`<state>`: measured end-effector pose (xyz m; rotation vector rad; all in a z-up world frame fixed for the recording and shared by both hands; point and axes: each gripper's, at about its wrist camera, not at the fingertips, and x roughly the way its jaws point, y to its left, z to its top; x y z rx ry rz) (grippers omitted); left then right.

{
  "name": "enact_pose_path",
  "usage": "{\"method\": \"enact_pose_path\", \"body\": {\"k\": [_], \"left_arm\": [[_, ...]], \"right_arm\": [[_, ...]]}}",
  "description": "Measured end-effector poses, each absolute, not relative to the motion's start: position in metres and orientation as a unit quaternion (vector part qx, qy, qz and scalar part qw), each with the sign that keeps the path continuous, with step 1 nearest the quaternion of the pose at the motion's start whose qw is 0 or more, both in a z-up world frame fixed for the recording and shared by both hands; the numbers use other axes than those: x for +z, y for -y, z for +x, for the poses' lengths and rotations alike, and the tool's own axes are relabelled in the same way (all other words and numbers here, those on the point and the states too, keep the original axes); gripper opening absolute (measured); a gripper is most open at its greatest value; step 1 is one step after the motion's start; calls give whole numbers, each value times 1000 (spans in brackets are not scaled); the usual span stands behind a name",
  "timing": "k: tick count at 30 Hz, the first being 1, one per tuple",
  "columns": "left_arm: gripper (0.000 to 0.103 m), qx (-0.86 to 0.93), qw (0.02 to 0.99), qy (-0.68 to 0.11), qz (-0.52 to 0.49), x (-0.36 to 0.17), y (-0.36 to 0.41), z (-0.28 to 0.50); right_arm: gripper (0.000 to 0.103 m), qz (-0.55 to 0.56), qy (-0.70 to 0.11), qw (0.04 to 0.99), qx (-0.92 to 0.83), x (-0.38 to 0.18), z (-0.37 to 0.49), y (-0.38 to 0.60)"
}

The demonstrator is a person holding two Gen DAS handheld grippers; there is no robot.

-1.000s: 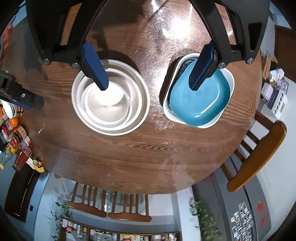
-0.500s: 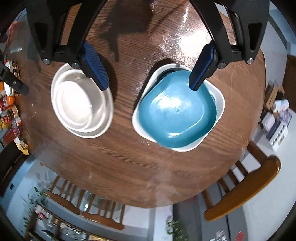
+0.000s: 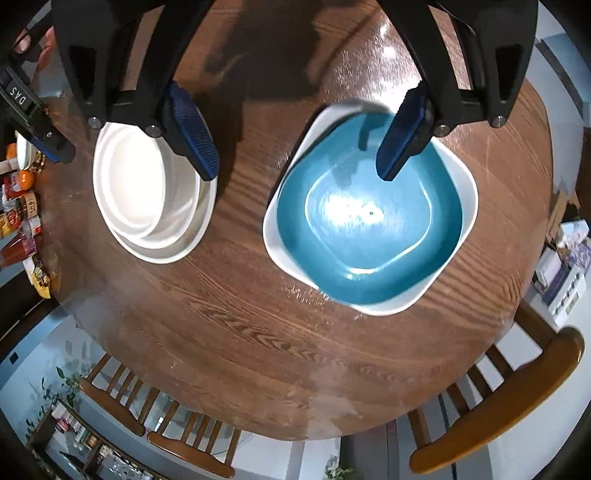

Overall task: Organize plates and bowls
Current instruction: 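Move the left gripper to the nested bowl stack and grasp the large bowl's rim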

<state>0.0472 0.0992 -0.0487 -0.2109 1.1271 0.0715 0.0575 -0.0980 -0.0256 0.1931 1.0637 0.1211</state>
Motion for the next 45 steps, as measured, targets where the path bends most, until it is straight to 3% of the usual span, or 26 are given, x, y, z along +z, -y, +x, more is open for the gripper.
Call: {"method": "enact_pose_path", "body": {"k": [9,12,16,24,41,45], "left_arm": [[79,16,834,-545,-86,-52,-101,65],[70,14,832,-548,-85,-52,-101,70],[69,11,827,-555,-88,-54,-101,75],[61,-1,821,-563,-97,-50,-99,81],[63,-11,820,-570,-53,-51,-80,86],[56,-26,804,-593,-40,-61,-76,92]], "right_arm": [[73,171,-542,816,104,-50,75,105],[71,189,-548,807,112,-55,76,107],[71,198,-551,802,114,-56,79,110],[60,190,-561,797,119,-59,87,98],[53,196,-565,790,131,-62,89,94],[50,197,-567,788,133,-63,91,92]]}}
